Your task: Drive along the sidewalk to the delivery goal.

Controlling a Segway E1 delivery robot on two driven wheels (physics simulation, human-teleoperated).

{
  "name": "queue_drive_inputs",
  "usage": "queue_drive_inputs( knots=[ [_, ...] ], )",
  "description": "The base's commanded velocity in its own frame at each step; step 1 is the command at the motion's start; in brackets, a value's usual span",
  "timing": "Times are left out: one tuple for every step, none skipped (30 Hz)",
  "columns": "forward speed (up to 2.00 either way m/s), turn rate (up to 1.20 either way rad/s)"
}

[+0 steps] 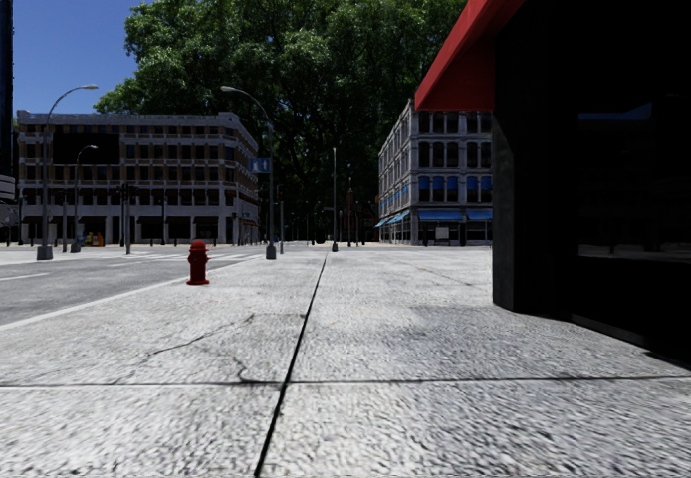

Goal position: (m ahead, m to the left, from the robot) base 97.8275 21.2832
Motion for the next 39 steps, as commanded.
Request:
queue_drive_inputs(
  knots=[
    [2.00,0.00],
    [2.00,0.00],
    [2.00,0.00],
    [2.00,0.00],
    [2.00,0.00],
    [2.00,0.00],
    [2.00,0.00],
    [2.00,0.00],
    [2.00,0.00],
    [2.00,0.00],
    [2.00,0.00],
    [2.00,0.00],
    [2.00,0.00],
    [2.00,0.00],
    [2.00,0.00],
    [2.00,0.00],
    [2.00,0.00],
    [2.00,0.00],
    [2.00,0.00],
    [2.00,0.00],
    [2.00,0.00],
    [2.00,0.00],
    [2.00,0.00],
    [2.00,0.00],
    [2.00,0.00],
    [2.00,0.00],
    [2.00,0.00],
    [2.00,0.00],
    [2.00,0.00],
    [2.00,0.00],
    [2.00,0.00],
    [2.00,0.00],
    [2.00,0.00],
    [2.00,0.00],
    [2.00,0.00],
    [2.00,0.00],
    [2.00,0.00],
    [2.00,0.00],
    [2.00,0.00]
  ],
)
